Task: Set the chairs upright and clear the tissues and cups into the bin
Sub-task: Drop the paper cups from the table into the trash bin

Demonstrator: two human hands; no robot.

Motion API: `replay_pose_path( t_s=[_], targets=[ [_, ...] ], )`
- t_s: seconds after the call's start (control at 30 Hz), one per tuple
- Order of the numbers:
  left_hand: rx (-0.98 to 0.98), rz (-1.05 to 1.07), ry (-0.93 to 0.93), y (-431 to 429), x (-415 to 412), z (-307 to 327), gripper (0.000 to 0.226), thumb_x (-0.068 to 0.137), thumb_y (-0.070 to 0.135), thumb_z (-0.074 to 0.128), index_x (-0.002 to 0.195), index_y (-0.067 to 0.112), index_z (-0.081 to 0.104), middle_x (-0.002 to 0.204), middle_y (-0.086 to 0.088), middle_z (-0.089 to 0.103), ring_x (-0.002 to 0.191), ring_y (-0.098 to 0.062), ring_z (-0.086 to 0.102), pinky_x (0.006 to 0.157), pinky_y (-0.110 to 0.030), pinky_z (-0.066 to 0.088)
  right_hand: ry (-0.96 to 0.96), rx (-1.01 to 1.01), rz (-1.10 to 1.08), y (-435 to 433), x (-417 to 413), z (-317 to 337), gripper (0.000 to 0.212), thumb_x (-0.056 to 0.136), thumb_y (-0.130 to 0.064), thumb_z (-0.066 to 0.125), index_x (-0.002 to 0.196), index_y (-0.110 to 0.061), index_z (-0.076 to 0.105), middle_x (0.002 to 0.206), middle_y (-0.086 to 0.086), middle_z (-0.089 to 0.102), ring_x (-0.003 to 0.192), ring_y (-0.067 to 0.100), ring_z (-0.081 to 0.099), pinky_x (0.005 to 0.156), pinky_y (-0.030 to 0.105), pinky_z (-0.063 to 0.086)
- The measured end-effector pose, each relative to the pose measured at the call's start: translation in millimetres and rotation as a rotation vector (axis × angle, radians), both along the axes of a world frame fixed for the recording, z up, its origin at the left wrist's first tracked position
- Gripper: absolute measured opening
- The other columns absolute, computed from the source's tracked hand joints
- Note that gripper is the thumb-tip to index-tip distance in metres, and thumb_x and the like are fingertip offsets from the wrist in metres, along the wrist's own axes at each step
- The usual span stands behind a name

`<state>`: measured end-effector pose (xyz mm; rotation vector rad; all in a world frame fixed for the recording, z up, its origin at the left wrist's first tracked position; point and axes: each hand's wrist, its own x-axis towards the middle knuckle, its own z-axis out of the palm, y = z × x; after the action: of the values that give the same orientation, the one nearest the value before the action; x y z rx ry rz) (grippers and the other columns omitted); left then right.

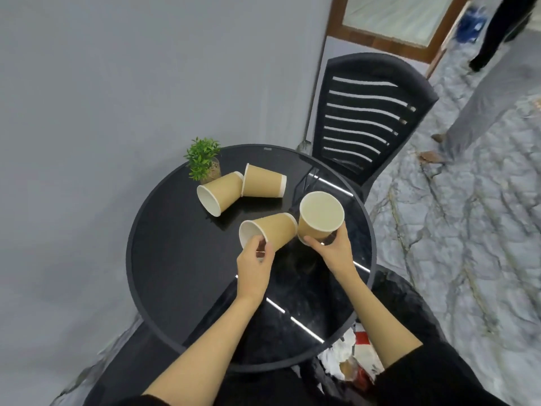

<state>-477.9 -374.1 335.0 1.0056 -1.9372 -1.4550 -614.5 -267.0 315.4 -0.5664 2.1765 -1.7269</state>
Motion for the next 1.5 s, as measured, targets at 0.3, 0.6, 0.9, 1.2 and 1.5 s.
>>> replay_pose_path(
  t_s=[0.3,0.6,0.9,1.2,1.5],
  targets=[
    [-0.006,-0.514,0.047,91,-38,7,0.011,0.094,0.011,0.050,0.086,0.006,0.056,0.074,0.007,0.051,0.069,-0.004,0.050,0.060,-0.002,0.042,0.014,0.035,-0.456,161,26,4,0.077,0.070,-0.009,0.078,0.133,-0.016,0.034,0.129,-0.001,0.043,0.117,0.011,0.043,0.090,0.020,0.039],
    [-0.042,-0.960,0.036,181,-72,4,0.020,0.095,0.015,0.050,0.111,0.011,0.062,0.099,-0.002,0.064,0.090,-0.012,0.058,0.076,-0.020,0.047,-0.029,0.106,-0.802,271,60,-4,0.091,0.055,-0.040,0.079,0.131,-0.013,0.038,0.130,0.006,0.045,0.120,0.021,0.046,0.094,0.031,0.038],
    [-0.461,-1.212,-0.079,195,-88,-3,0.024,0.095,0.019,0.048,0.115,0.013,0.060,0.109,-0.004,0.069,0.099,-0.018,0.065,0.084,-0.035,0.054,-0.064,0.187,-0.854,294,72,-27,0.084,0.055,-0.030,0.078,0.128,-0.009,0.040,0.126,0.009,0.048,0.117,0.021,0.047,0.094,0.036,0.043],
    [-0.772,-1.388,-0.153,196,-94,-5,0.024,0.093,0.018,0.047,0.111,0.017,0.063,0.109,0.000,0.071,0.093,-0.018,0.066,0.076,-0.029,0.050,-0.111,0.276,-0.816,298,60,-37,0.074,0.065,-0.011,0.080,0.127,-0.008,0.039,0.120,0.009,0.043,0.117,0.025,0.043,0.094,0.036,0.041],
    [-0.799,-1.498,-0.282,197,-93,-10,0.027,0.095,0.022,0.045,0.116,0.021,0.061,0.114,0.000,0.069,0.103,-0.018,0.064,0.086,-0.033,0.052,-0.186,0.332,-0.723,290,44,-33,0.082,0.062,-0.016,0.081,0.130,-0.007,0.035,0.131,0.016,0.039,0.123,0.030,0.040,0.102,0.047,0.040]
  ],
)
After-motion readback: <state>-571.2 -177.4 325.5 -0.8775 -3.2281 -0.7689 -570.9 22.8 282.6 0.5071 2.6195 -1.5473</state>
